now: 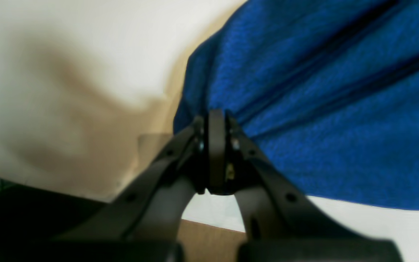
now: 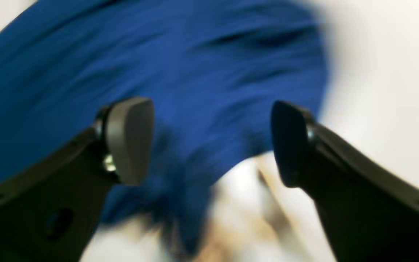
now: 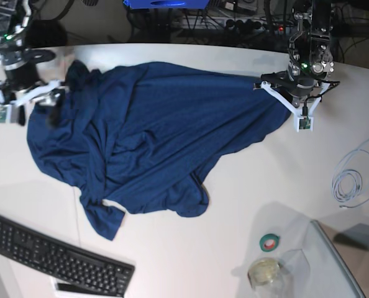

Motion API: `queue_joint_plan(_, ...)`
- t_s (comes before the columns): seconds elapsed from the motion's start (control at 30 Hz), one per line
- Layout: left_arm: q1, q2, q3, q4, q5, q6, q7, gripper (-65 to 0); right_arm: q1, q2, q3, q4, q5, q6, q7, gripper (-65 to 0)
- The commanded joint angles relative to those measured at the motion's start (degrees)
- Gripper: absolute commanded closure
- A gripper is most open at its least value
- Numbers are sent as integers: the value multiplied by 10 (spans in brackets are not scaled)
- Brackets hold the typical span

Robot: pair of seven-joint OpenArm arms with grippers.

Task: Layout the t-shirt on the table in an organized manner, then fold the t-shirt properly
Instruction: 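Pull the shirt apart with both grippers to spread it flat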

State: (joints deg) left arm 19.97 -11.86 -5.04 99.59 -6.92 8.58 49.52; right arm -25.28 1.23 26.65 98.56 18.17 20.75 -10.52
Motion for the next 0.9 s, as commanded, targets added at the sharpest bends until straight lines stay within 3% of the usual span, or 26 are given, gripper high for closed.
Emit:
queue_joint_plan(0.0, -1, -5, -2, 7, 5, 1, -8, 0, 9, -1, 21, -11, 13, 0, -11, -503)
queue_joint_plan(0.17, -3, -5, -1, 6, 5, 1, -8, 0, 113, 1, 152, -118, 51, 7, -140, -506)
queue_joint_plan(0.23, -3, -4, -1, 6, 5, 1, -8, 0, 143, 8, 184, -149, 51, 36, -187, -506)
queue_joint_plan(0.4, -4, -3, -1, 6, 5, 1, -8, 0, 145, 7, 196, -130, 51, 50, -317, -503)
queue_joint_plan(0.5, -4, -3, -1, 6, 5, 1, -8, 0, 111, -26, 194, -82, 53, 52, -373, -503)
queue_joint_plan(0.57, -5, -3, -1, 6, 5, 1, -8, 0, 96, -43, 193, -64, 52, 57, -395, -503)
queue_joint_plan(0.67, -6, -3, -1, 6, 5, 1, -8, 0, 85, -53, 160, -62, 50, 92, -411, -503)
queue_joint_plan(0.87, -6, -3, -1, 6, 5, 1, -8, 0, 77, -56, 108, -63, 50, 95, -410, -503)
